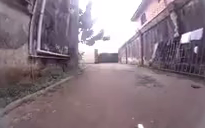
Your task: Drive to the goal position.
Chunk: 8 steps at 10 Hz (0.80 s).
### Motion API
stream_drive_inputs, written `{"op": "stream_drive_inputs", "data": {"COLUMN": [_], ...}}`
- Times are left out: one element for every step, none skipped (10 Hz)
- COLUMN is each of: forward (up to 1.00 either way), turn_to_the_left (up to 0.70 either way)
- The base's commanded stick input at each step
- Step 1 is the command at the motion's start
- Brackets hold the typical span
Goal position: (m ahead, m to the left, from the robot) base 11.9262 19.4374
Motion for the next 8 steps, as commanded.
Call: {"op": "stream_drive_inputs", "data": {"forward": [0.70,0.70,0.70,0.70,0.70,0.70,0.70,0.70], "turn_to_the_left": [0.00,0.00,0.00,0.00,0.00,0.00,0.00,0.00]}}
